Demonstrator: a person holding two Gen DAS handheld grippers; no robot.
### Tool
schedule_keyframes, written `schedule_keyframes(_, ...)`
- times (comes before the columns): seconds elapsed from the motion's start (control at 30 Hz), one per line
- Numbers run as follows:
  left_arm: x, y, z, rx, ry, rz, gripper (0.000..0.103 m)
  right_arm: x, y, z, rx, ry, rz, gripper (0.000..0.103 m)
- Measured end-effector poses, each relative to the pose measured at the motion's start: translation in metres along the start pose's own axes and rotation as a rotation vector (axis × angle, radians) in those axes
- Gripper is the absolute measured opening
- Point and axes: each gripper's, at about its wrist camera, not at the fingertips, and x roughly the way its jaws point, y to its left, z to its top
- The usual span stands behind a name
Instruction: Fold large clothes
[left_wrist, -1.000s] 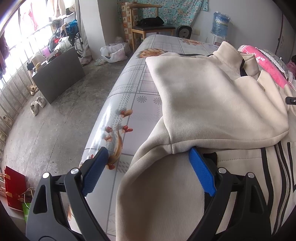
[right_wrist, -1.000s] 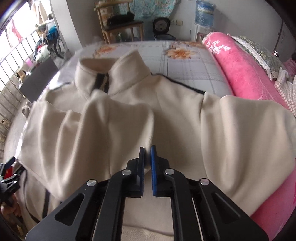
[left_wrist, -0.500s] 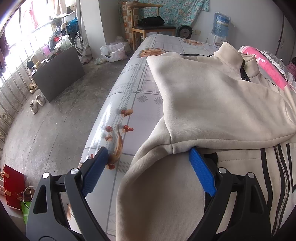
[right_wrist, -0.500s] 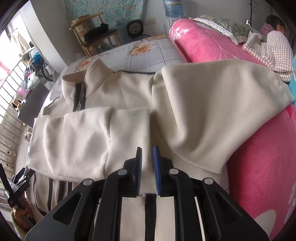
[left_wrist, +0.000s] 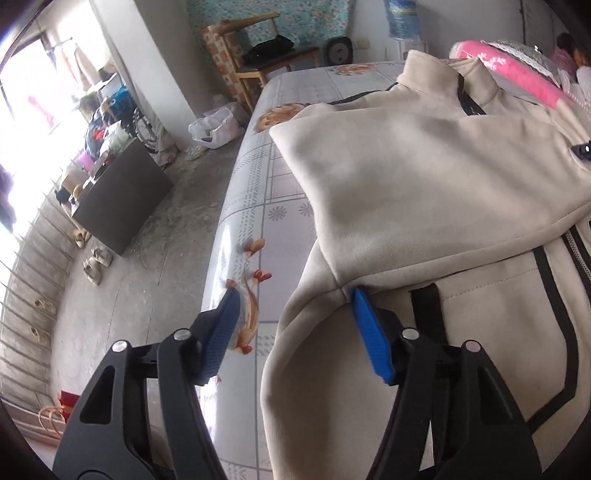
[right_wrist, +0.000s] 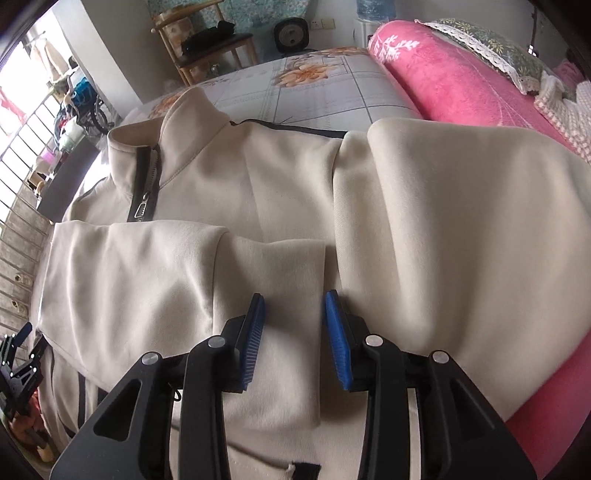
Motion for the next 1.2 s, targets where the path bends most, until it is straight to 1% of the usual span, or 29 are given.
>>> schedule_keyframes(0.03, 0.0, -0.002, 0.002, 0.016, -0.003, 0.005, 0.047, 0.0, 0.001, 0.001, -0.005, -0.003, -0.006, 0.025)
schedule_keyframes(0.07, 0.0, -0.004, 0.003, 0.031, -0.005, 0.007, 0.042, 0.0, 0.002, 0.001, -0.015, -0.006, -0.02, 0.019)
schedule_keyframes(0.1, 0.0, -0.006, 0.004, 0.036, -0.008, 0.006, 0.031, 0.0, 0.004, 0.002, -0.023, -0.011, -0.04, 0.011)
schedule_keyframes(0.13, 0.0, -0.007, 0.005, 0.035, -0.009, -0.005, 0.022, 0.0, 0.005, 0.002, -0.026, -0.015, -0.048, 0.006)
schedule_keyframes(0.23, 0.0, -0.008, 0.003, 0.024, -0.021, -0.005, 0.013, -0.007, 0.008, 0.006, -0.031, -0.039, -0.022, 0.005)
schedule_keyframes(0.3, -0.003, -0.003, 0.002, -0.004, -0.032, -0.014, 0.012, -0.016, 0.013, 0.011, -0.033, -0.075, -0.003, 0.004)
schedule_keyframes(0.33, -0.004, 0.0, 0.002, -0.017, -0.036, -0.019, 0.012, -0.021, 0.015, 0.013, -0.035, -0.096, 0.008, 0.004)
schedule_keyframes(0.43, -0.005, 0.007, 0.001, -0.058, -0.037, -0.032, 0.012, -0.051, 0.025, 0.024, -0.049, -0.201, 0.053, 0.004)
schedule_keyframes(0.5, -0.002, 0.009, 0.0, -0.065, -0.027, -0.027, 0.012, -0.059, 0.027, 0.027, -0.05, -0.228, 0.069, 0.004)
schedule_keyframes(0.57, 0.002, 0.007, -0.003, -0.065, -0.018, -0.025, 0.012, -0.055, 0.027, 0.027, -0.056, -0.216, 0.058, 0.004)
schedule_keyframes(0.63, 0.002, 0.006, -0.004, -0.05, -0.009, -0.014, 0.015, -0.04, 0.021, 0.024, -0.058, -0.165, 0.042, 0.004)
schedule_keyframes(0.67, 0.002, 0.006, -0.004, -0.045, 0.002, -0.015, 0.016, -0.031, 0.015, 0.02, -0.052, -0.125, 0.041, 0.004)
schedule_keyframes(0.7, 0.001, 0.008, -0.003, -0.046, 0.014, -0.023, 0.019, -0.022, 0.005, 0.016, -0.031, -0.086, 0.044, 0.004)
schedule_keyframes(0.73, 0.0, 0.012, -0.003, -0.053, 0.032, -0.042, 0.021, -0.019, -0.001, 0.013, -0.018, -0.072, 0.049, 0.004)
schedule_keyframes(0.77, -0.002, 0.017, -0.004, -0.065, 0.048, -0.063, 0.021, -0.015, -0.011, 0.011, 0.009, -0.044, 0.074, 0.005)
schedule_keyframes(0.8, -0.006, 0.026, -0.004, -0.086, 0.062, -0.101, 0.022, -0.013, -0.019, 0.01, 0.036, -0.029, 0.105, 0.01)
schedule_keyframes(0.87, -0.019, 0.045, -0.004, -0.138, 0.057, -0.192, 0.027, -0.014, -0.03, 0.01, 0.07, -0.011, 0.139, 0.017)
schedule_keyframes(0.9, -0.027, 0.056, -0.001, -0.17, 0.046, -0.244, 0.032, -0.015, -0.032, 0.01, 0.069, -0.009, 0.152, 0.027)
schedule_keyframes(0.93, -0.031, 0.064, 0.002, -0.199, 0.035, -0.28, 0.037, -0.015, -0.032, 0.011, 0.065, -0.006, 0.164, 0.037)
schedule_keyframes(0.97, -0.035, 0.072, 0.007, -0.229, 0.02, -0.312, 0.039, -0.013, -0.031, 0.015, 0.058, 0.002, 0.178, 0.041)
schedule_keyframes(1.03, -0.031, 0.086, 0.024, -0.301, 0.005, -0.37, 0.046, -0.006, -0.026, 0.021, 0.038, 0.026, 0.182, 0.043)
schedule_keyframes(1.1, -0.015, 0.091, 0.042, -0.357, 0.005, -0.422, 0.048, 0.002, -0.022, 0.024, 0.032, 0.041, 0.168, 0.043)
schedule_keyframes(1.17, 0.014, 0.091, 0.062, -0.409, 0.036, -0.45, 0.048, 0.014, -0.018, 0.028, 0.034, 0.064, 0.157, 0.043)
schedule_keyframes(1.2, 0.027, 0.087, 0.071, -0.426, 0.053, -0.462, 0.048, 0.016, -0.017, 0.029, 0.037, 0.06, 0.151, 0.041)
